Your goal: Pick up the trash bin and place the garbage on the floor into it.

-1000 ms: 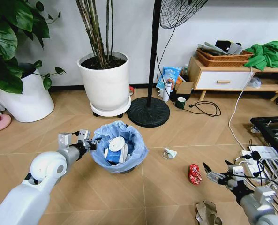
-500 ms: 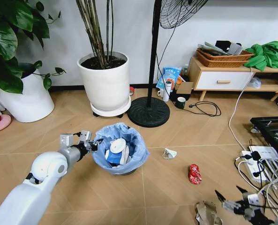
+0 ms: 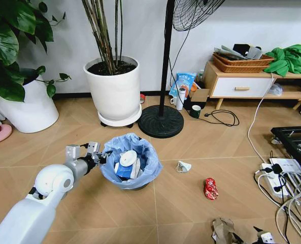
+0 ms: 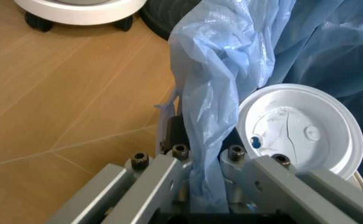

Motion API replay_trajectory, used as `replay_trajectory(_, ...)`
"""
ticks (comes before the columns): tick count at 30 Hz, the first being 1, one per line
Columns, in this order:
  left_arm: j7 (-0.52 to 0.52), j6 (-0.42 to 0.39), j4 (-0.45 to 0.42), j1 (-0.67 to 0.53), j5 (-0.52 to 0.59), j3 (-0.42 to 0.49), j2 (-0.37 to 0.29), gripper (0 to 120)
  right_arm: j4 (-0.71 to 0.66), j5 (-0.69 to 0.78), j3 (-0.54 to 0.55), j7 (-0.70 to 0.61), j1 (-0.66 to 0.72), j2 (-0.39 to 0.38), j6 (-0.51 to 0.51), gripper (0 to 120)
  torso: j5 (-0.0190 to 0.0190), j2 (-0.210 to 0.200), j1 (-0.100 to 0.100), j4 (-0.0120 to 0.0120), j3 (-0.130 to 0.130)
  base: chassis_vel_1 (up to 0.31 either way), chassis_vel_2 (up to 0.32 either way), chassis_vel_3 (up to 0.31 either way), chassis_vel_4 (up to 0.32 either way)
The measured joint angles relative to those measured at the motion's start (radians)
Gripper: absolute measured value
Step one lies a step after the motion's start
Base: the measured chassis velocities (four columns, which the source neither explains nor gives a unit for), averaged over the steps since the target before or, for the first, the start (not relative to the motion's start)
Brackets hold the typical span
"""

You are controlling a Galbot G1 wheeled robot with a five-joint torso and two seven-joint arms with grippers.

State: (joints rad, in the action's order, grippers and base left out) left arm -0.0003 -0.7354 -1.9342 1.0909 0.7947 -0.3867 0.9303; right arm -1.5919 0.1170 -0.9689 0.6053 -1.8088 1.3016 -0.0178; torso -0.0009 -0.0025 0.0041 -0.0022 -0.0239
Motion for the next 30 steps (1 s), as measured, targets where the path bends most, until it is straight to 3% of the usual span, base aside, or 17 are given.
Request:
replay_trajectory(11,-0.016,0.000,-0.005,0.000,0.005,0.003,-0.006,0,0.106,-0.012,0.063,-0.038,0.086,-0.001,-0.003,100,0.0002,0.000,0.000,0.0000,0.000,0.000,0.000,0.000,0.000)
replay_trajectory(30,-0.038,0.000,-0.004,-0.008,0.020,0.001,-0.005,0,0.196,-0.002,0.107,-0.042,0.160,0.000,-0.011,32,-0.0001,0.000,0.000,-0.0001,0.000,0.000,0.000,0.000,0.000)
